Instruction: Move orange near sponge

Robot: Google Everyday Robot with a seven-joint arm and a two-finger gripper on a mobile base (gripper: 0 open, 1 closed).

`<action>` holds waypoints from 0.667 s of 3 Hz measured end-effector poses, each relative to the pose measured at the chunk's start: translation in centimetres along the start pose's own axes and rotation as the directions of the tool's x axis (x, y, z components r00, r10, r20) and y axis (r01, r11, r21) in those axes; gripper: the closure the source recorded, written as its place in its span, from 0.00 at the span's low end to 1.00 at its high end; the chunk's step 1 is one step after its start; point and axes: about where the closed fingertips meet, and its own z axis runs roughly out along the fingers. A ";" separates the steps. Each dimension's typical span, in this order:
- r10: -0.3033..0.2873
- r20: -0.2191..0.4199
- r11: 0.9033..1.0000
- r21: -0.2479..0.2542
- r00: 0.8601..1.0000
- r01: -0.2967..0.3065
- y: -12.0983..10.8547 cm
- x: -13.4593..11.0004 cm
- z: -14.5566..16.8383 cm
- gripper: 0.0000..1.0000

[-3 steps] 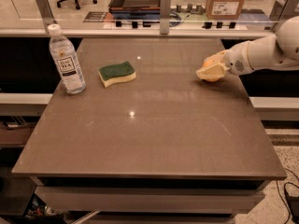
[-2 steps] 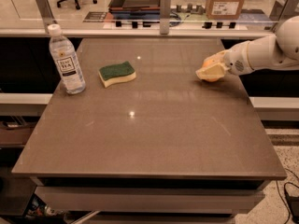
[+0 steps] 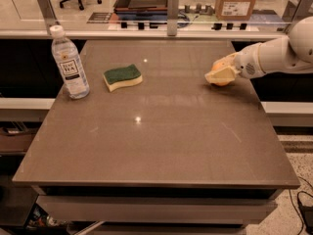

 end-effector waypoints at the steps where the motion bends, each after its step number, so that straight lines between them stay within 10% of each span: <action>1: 0.000 0.000 1.000 0.000 1.000 0.000 0.0 0.0 0.0 1.00; 2: 0.000 0.000 1.000 0.000 1.000 0.000 0.0 0.0 0.0 1.00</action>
Offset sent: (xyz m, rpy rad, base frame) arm -0.0011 -0.0036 0.0360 -0.0298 -0.0554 -0.0045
